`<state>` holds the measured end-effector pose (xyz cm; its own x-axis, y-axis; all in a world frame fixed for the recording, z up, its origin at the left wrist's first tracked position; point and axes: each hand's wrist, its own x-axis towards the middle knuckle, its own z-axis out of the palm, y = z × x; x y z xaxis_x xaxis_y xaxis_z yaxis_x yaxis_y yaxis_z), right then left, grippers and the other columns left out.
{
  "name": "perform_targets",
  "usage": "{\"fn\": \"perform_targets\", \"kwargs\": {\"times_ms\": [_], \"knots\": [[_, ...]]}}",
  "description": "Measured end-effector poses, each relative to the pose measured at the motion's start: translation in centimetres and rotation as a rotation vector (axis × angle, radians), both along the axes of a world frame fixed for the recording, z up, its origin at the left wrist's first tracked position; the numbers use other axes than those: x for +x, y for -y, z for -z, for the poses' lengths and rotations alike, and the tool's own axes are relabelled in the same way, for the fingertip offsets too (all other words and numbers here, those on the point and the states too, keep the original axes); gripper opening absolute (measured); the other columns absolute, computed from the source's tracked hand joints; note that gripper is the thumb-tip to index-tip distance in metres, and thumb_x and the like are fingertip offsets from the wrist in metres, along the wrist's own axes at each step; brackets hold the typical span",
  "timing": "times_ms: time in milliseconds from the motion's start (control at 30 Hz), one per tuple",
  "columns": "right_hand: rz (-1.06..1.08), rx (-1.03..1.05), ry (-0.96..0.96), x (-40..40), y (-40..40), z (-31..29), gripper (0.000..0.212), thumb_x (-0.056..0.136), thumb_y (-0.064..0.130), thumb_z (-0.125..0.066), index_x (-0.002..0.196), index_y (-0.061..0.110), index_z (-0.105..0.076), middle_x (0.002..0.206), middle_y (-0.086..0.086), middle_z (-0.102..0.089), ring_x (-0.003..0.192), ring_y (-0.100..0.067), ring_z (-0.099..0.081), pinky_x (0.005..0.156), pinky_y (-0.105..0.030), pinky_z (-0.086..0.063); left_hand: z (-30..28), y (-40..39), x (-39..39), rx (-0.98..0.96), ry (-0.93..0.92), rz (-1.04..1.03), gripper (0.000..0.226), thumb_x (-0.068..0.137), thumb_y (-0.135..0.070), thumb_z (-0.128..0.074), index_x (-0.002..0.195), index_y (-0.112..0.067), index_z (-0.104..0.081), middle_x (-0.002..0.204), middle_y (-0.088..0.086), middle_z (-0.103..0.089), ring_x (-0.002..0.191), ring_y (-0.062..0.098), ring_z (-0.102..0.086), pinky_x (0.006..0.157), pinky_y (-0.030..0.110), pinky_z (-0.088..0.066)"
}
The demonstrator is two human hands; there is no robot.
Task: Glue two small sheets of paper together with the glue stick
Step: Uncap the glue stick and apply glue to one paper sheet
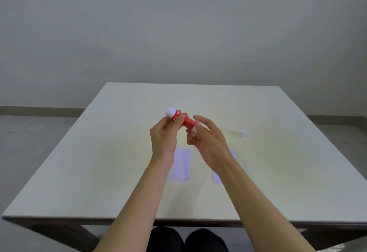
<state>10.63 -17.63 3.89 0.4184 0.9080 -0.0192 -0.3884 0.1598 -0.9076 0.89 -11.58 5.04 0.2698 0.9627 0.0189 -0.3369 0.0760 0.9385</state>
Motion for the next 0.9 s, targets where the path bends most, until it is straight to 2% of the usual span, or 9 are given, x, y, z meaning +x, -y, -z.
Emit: {"fn": "perform_targets", "kwargs": {"times_ms": [67,200,300,400,500,600,733,800,900], "knots": [[-0.008,0.034,-0.023,0.11,-0.02,0.28,0.015,0.095,0.014,-0.051,0.099,0.003,-0.060,0.074,-0.011,-0.056,0.055,-0.018,-0.053,0.057,-0.025,-0.047,-0.09,-0.09,0.08,0.001,-0.008,-0.002,0.014,0.083,-0.016,-0.069,0.091,-0.006,-0.073,0.092,0.001,-0.076,0.092,0.011,-0.069,0.078,0.013,-0.049],[0.016,-0.224,-0.064,-0.13,0.02,-0.03,0.040,0.096,0.038,-0.047,0.072,0.008,-0.059,0.055,-0.001,-0.042,0.038,-0.011,-0.034,0.039,-0.018,-0.029,0.11,0.19,0.17,0.028,-0.013,0.022,0.005,0.082,-0.013,-0.069,0.085,-0.016,-0.073,0.091,0.000,-0.076,0.090,0.009,-0.070,0.072,0.004,-0.048],[0.060,-0.375,0.056,-0.14,-0.16,-0.05,0.049,0.094,0.049,-0.041,0.062,0.014,-0.050,0.051,0.002,-0.031,0.034,-0.011,-0.024,0.037,-0.020,-0.019,0.20,0.37,0.25,0.034,-0.013,0.037,0.008,0.083,-0.012,-0.069,0.088,-0.015,-0.072,0.085,-0.005,-0.076,0.084,0.006,-0.070,0.072,0.004,-0.048],[0.029,-0.316,-0.035,0.08,-0.17,-0.25,0.045,0.095,0.044,-0.044,0.075,0.007,-0.061,0.050,0.000,-0.044,0.040,-0.015,-0.037,0.044,-0.023,-0.031,0.16,0.29,0.21,0.027,-0.006,0.022,0.007,0.082,-0.013,-0.069,0.088,-0.014,-0.073,0.087,-0.003,-0.076,0.087,0.008,-0.070,0.072,0.004,-0.048],[-0.040,-0.084,-0.136,0.29,0.09,0.00,0.017,0.094,0.020,-0.053,0.103,0.006,-0.058,0.065,-0.005,-0.054,0.051,-0.017,-0.049,0.054,-0.025,-0.043,0.05,-0.04,0.14,0.009,0.009,-0.007,0.006,0.082,-0.015,-0.070,0.087,-0.014,-0.073,0.092,0.000,-0.076,0.094,0.011,-0.070,0.071,0.003,-0.046],[-0.042,-0.055,-0.108,0.13,0.22,0.43,0.013,0.095,0.018,-0.052,0.095,0.007,-0.059,0.066,-0.005,-0.053,0.049,-0.016,-0.048,0.050,-0.022,-0.042,-0.23,-0.24,0.17,0.016,0.001,-0.011,0.007,0.082,-0.015,-0.070,0.088,-0.013,-0.073,0.096,0.004,-0.076,0.097,0.013,-0.069,0.073,0.004,-0.047],[-0.004,-0.294,-0.016,-0.11,-0.25,-0.20,0.039,0.096,0.040,-0.044,0.079,0.007,-0.057,0.043,0.004,-0.038,0.035,-0.012,-0.031,0.038,-0.019,-0.026,-0.02,-0.17,-0.04,0.017,-0.013,0.013,0.005,0.081,-0.014,-0.070,0.084,-0.018,-0.073,0.093,0.000,-0.076,0.098,0.014,-0.069,0.084,0.015,-0.047],[-0.002,-0.379,0.059,-0.16,-0.48,-0.32,0.046,0.095,0.047,-0.042,0.068,0.011,-0.050,0.042,0.006,-0.030,0.034,-0.011,-0.025,0.038,-0.020,-0.021,0.09,-0.17,-0.14,0.015,-0.010,0.013,0.005,0.082,-0.014,-0.070,0.084,-0.018,-0.073,0.092,0.000,-0.076,0.099,0.015,-0.069,0.088,0.017,-0.047],[-0.027,-0.343,0.147,-0.05,-0.31,-0.40,0.047,0.093,0.048,-0.045,0.076,0.007,-0.059,0.052,-0.001,-0.047,0.041,-0.016,-0.041,0.044,-0.023,-0.032,0.08,-0.32,-0.32,0.007,-0.001,-0.003,0.007,0.083,-0.015,-0.069,0.088,-0.012,-0.073,0.096,0.002,-0.076,0.101,0.015,-0.069,0.079,0.009,-0.047]]}}
